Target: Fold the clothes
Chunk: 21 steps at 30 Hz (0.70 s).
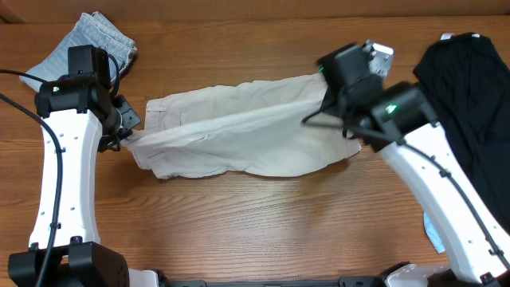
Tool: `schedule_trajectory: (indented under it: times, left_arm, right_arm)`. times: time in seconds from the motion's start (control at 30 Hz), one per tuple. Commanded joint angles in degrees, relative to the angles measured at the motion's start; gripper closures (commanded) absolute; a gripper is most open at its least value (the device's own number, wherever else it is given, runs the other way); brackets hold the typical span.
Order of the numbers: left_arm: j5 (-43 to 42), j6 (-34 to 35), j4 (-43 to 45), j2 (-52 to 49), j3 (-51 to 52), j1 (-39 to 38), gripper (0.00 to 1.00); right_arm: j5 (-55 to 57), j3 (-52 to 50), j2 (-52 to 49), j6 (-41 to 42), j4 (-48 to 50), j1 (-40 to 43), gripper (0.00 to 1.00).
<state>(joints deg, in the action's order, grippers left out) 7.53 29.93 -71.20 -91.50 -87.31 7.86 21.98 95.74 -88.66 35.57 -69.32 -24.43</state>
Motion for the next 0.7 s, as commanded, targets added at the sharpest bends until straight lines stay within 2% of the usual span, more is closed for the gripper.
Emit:
schedule_trajectory:
  times: [0.0,0.13,0.33,0.67]
  left_arm:
    - [3.19,0.48,1.03,0.48,0.7,0.35,0.96]
    - [3.15,0.5,2.67,-0.59,0.7,0.35,0.96]
    - [3.13,0.52,8.24,-4.81,0.7,0.35,0.96]
    - [2.1,0.5,28.61,-13.75,0.7,0.31,0.96]
  right_arm:
    - [-11.3,0.96,-0.35,-7.67,1.51,6.62,0.96]
    - [-17.33,0.9,-2.6,-8.0,1.33,12.52,0.96]
    - [-17.59,-0.39,-6.91,-7.98,2.71,14.78,0.96]
    - [-16.92,-1.66,-16.55,-7.98,17.29,14.82,0.96]
